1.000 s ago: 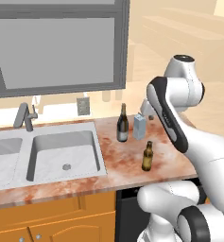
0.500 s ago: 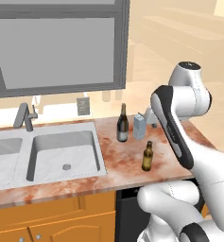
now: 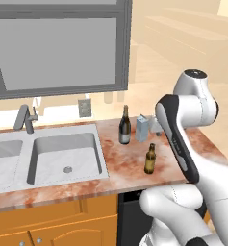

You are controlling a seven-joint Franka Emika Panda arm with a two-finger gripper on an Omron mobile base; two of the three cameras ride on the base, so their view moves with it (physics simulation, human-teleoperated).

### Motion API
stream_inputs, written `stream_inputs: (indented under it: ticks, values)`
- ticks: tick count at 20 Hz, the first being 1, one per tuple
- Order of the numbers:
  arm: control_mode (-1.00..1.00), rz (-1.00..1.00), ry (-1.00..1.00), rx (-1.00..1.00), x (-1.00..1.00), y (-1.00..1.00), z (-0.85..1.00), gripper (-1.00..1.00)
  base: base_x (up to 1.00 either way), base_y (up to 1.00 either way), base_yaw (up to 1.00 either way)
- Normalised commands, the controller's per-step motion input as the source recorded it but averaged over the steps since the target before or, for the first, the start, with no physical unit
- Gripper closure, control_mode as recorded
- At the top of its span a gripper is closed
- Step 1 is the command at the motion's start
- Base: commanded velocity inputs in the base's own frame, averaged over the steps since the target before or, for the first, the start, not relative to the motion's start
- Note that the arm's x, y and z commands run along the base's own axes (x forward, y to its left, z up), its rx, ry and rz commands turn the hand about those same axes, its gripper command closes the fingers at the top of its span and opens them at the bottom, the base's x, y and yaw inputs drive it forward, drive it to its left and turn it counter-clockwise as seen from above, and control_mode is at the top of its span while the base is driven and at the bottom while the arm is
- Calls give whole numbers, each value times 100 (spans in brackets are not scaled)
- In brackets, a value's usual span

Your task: Move the drinks to the dining counter.

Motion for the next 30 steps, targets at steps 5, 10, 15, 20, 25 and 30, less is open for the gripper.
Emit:
stream_inputs:
  ticks: [5, 10, 15, 20, 25, 30]
  values:
    - [-100, 0, 0, 0, 0, 0, -18, -100, 0, 0, 0]
    - [-100, 0, 3, 0, 0, 0, -26, -100, 0, 0, 0]
    - [-100, 0, 8, 0, 6, 0, -17, -100, 0, 0, 0]
    - [-100, 0, 6, 0, 8, 0, -6, -100, 0, 0, 0]
    - [-100, 0, 3, 0, 16, 0, 0, -100, 0, 0, 0]
    - [-100, 0, 1, 0, 20, 0, -2, -100, 0, 0, 0]
